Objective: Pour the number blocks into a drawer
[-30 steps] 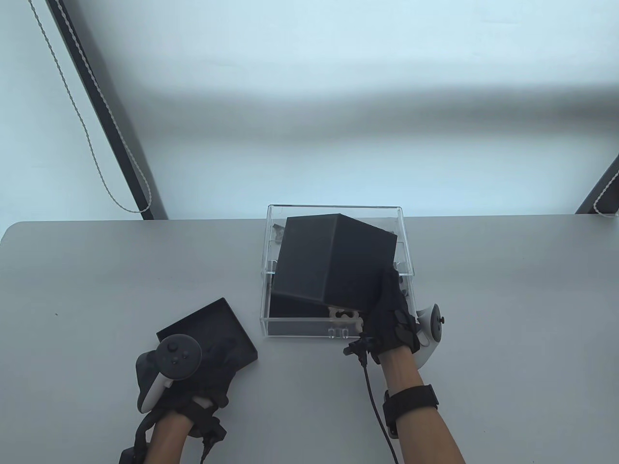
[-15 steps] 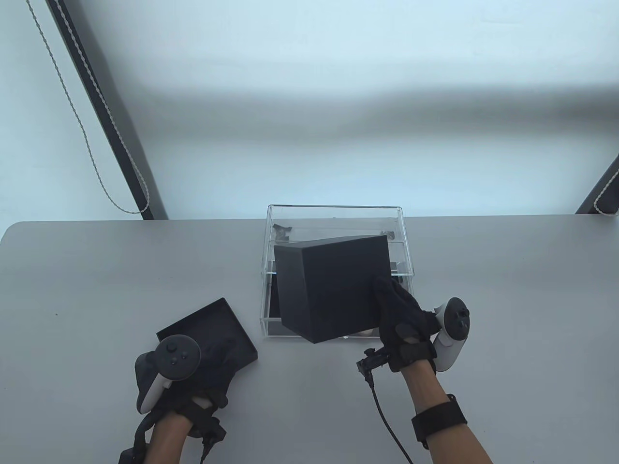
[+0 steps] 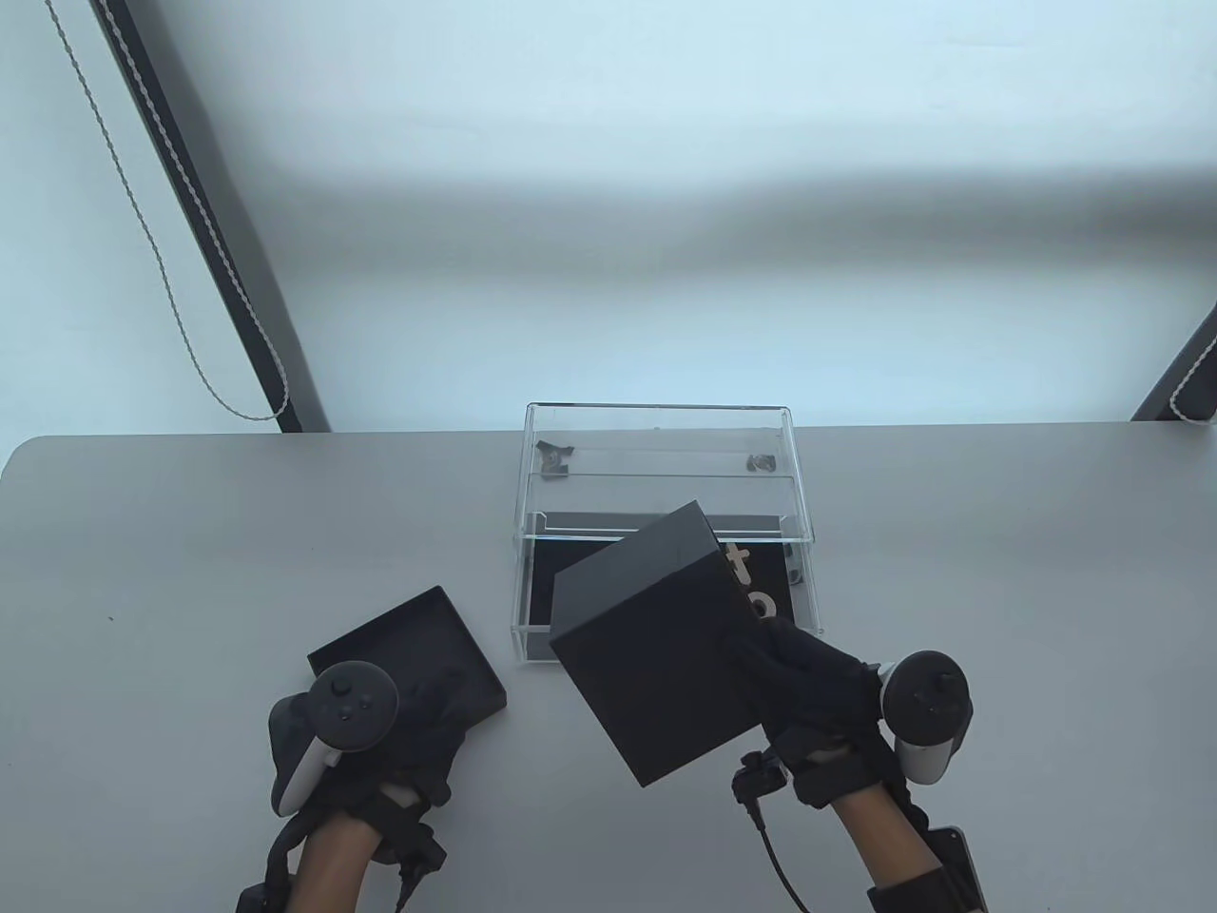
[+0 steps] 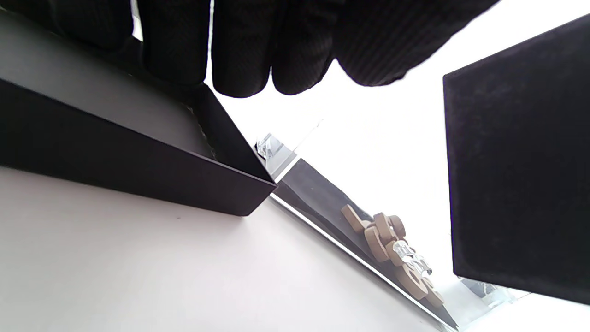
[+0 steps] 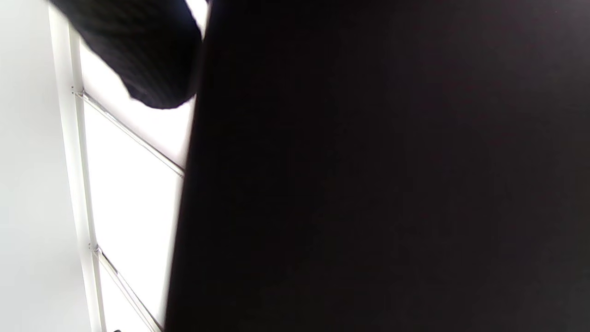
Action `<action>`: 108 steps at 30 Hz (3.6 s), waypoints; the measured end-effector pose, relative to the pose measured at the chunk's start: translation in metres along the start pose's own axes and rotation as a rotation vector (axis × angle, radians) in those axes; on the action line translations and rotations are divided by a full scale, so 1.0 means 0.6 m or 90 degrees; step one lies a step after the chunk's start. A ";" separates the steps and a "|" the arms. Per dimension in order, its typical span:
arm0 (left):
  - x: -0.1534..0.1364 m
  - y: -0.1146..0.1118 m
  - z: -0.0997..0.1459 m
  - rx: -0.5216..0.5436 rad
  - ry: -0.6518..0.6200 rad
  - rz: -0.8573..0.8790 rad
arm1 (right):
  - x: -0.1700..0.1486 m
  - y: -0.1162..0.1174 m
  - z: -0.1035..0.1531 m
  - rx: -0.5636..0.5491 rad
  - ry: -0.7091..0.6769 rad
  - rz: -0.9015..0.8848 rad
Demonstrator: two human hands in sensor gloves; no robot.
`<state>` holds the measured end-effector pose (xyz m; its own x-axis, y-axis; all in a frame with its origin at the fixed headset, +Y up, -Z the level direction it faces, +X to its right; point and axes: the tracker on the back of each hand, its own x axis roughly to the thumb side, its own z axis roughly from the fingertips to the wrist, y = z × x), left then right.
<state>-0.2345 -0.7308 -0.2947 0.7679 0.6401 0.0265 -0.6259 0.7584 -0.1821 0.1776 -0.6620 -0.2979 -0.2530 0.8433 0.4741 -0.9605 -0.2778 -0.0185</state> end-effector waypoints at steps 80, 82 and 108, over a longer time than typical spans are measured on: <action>0.016 0.006 0.002 0.074 0.039 -0.266 | 0.002 0.004 0.069 0.153 -0.161 0.425; 0.022 0.019 0.009 0.109 0.021 -0.233 | -0.004 0.002 0.067 0.162 -0.144 0.428; 0.003 0.093 0.046 0.317 -0.133 0.519 | -0.014 0.004 0.064 0.203 -0.088 0.426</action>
<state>-0.2718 -0.6841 -0.2779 0.0652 0.9635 0.2596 -0.9770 0.0087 0.2133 0.1816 -0.6873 -0.2680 -0.7338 0.3880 0.5577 -0.5213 -0.8480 -0.0960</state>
